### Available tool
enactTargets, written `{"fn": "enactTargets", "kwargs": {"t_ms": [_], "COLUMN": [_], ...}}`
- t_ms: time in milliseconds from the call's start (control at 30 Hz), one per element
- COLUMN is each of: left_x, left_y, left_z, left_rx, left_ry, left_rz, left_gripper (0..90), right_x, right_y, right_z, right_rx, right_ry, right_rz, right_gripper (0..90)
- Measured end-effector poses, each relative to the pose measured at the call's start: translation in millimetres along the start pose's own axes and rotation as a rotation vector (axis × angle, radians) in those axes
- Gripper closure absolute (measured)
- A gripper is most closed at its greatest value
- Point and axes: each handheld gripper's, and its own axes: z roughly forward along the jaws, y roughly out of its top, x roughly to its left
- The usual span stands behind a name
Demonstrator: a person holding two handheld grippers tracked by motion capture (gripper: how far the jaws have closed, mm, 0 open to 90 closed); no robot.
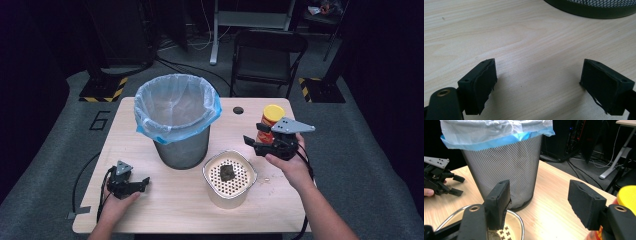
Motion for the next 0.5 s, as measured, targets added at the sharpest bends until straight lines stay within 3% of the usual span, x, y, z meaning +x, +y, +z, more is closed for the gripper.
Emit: {"fn": "enactTargets", "kwargs": {"t_ms": [500], "left_x": [-0.1], "left_y": [0.0], "left_z": [0.0], "left_rx": [0.0], "left_ry": [0.0], "left_rz": [-0.001], "left_gripper": [13.3], "right_x": [-10.5], "right_y": [-22.7], "right_z": [-12.1], "right_rx": [0.014], "right_ry": [-0.043], "right_rz": [0.021], "right_gripper": [33.9]}}
